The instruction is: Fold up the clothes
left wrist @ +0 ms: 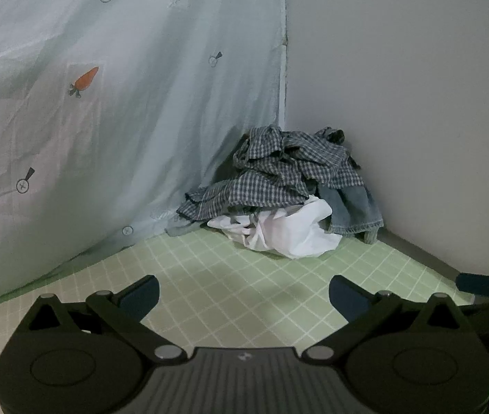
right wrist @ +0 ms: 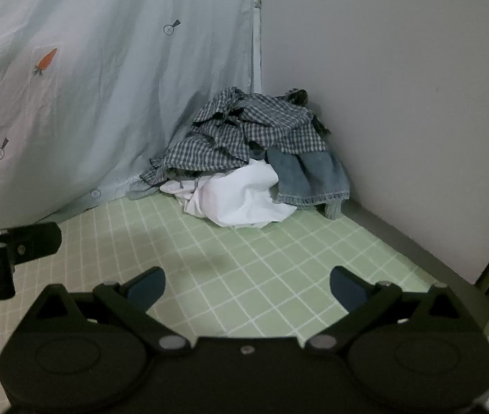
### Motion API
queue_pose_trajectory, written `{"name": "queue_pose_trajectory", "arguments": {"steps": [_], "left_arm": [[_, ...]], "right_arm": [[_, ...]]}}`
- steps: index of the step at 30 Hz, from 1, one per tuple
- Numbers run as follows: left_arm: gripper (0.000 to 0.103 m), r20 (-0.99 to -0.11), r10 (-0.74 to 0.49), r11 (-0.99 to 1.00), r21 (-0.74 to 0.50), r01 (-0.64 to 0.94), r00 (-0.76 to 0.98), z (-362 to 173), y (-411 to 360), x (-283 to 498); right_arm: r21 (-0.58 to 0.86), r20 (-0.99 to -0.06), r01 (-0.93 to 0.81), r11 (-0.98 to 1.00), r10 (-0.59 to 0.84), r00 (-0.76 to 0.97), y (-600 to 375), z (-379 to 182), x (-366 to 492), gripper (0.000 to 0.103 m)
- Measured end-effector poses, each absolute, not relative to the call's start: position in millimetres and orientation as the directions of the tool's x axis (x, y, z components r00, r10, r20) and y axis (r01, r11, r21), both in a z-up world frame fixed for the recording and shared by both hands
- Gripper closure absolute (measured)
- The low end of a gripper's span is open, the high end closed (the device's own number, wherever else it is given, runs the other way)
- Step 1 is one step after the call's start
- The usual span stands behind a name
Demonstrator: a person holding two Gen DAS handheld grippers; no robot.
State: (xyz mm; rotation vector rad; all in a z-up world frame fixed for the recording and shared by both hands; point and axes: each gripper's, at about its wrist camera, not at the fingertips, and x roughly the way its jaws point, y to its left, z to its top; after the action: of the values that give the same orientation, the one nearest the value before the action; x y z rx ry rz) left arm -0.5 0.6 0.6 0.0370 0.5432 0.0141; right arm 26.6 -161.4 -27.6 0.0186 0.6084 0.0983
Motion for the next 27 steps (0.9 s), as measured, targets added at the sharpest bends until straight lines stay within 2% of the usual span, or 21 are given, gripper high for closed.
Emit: {"name": "queue_pose_trajectory", "arguments": {"steps": [27], "left_arm": [[0.000, -0.527, 0.018, 0.999, 0.045, 0.006, 0.850, 16, 19, -1]], "right_arm": [[0.058, -0.560, -0.109, 0.992, 0.123, 0.819, -159, -32, 27, 0.000]]}}
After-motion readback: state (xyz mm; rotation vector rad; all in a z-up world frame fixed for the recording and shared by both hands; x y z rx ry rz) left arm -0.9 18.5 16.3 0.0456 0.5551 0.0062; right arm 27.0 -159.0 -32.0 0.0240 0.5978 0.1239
